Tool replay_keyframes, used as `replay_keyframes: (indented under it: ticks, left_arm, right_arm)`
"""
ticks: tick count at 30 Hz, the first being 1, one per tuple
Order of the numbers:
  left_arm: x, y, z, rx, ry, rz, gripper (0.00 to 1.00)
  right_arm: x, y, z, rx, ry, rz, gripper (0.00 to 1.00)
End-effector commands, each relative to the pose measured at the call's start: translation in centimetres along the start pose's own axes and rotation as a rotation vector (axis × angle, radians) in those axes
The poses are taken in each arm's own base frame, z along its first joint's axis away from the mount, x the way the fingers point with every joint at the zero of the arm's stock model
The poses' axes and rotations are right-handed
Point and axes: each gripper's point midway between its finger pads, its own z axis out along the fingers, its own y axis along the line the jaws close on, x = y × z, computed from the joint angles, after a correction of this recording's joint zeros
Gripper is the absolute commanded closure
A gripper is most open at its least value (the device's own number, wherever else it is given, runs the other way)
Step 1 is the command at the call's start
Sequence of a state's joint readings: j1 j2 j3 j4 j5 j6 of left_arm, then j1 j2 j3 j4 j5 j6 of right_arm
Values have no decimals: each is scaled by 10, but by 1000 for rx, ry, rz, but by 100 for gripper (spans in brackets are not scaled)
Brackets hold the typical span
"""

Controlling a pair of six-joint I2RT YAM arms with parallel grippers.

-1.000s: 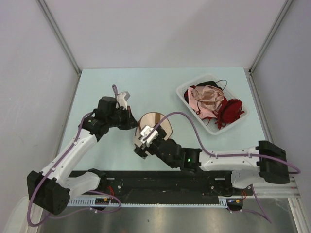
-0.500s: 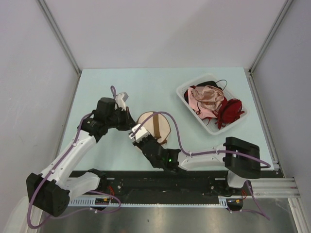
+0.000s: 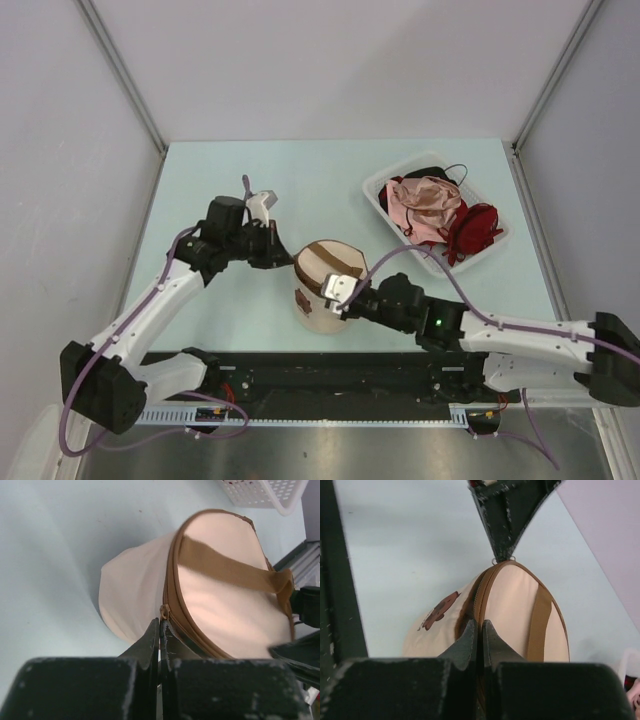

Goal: Unzip the laundry bag and remove the bra

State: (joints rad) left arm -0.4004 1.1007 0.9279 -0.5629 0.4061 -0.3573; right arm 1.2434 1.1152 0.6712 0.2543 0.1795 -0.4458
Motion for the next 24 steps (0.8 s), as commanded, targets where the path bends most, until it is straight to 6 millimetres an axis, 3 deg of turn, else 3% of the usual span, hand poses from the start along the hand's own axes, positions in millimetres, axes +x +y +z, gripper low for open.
replay_keyframes:
  ticks: [1,3,6,10,15,19,24]
  left_arm:
    - [-23,-5,6,38,-39,60,100]
    - [-27,-9,9,62,-42,61,100]
    - [-33,-12,12,76,-47,61,100]
    - [-41,-14,13,83,-60,72,100]
    - [-40,-7,31,82,-30,74,100]
    - [-32,6,53,71,0,48,100]
    - [-27,-1,66,142,38,3,100]
  right_arm:
    - [-24,24,-36,-222,-96,-52,100]
    - [-37,27,-50,-257,-142,-28,100]
    - [-40,24,-58,-250,-147,6,100]
    - [-44,23,-64,-247,-156,26,100]
    - [-58,24,-69,-271,-218,53,100]
    - [-92,10,-87,-253,-358,90,100]
    - [-121,-1,-107,-263,-490,123,100]
